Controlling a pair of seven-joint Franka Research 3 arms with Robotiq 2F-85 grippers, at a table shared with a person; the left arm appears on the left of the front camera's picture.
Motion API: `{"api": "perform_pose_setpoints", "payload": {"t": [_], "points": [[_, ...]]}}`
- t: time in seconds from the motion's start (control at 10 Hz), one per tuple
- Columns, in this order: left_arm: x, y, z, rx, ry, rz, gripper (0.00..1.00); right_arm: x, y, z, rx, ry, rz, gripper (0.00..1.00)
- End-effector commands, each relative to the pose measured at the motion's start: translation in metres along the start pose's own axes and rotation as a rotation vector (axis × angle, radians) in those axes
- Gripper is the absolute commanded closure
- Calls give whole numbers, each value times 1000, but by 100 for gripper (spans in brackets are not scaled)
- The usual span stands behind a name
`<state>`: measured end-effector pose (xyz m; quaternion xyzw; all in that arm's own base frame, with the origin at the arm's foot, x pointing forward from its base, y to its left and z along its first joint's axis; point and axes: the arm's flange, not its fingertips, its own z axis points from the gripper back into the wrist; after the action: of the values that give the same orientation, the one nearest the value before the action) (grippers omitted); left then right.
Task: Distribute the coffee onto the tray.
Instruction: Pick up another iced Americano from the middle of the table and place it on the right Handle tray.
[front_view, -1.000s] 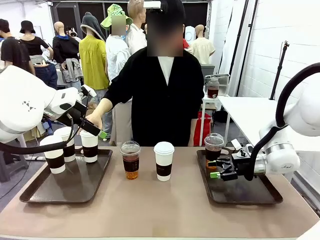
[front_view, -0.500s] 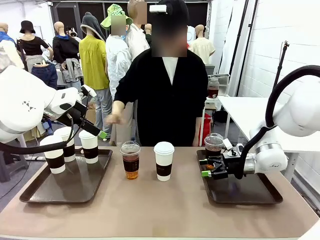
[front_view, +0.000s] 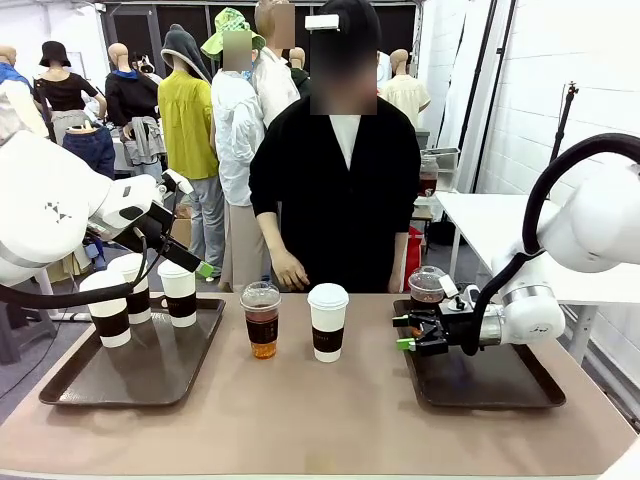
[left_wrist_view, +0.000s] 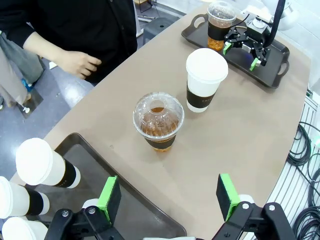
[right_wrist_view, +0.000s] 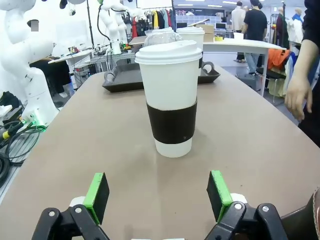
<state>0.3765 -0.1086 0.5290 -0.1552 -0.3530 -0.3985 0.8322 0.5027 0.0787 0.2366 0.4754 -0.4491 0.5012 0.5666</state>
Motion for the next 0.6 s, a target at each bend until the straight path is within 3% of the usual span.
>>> {"api": "perform_pose_setpoints", "payload": {"t": [0.0,0.5], "points": [[-2,2,1,-13,-8,2,0,-2,-2,-5,-11,15,4,0],[-2,2,1,-13,-8,2,0,0,0,0,0,0,0,0]]}}
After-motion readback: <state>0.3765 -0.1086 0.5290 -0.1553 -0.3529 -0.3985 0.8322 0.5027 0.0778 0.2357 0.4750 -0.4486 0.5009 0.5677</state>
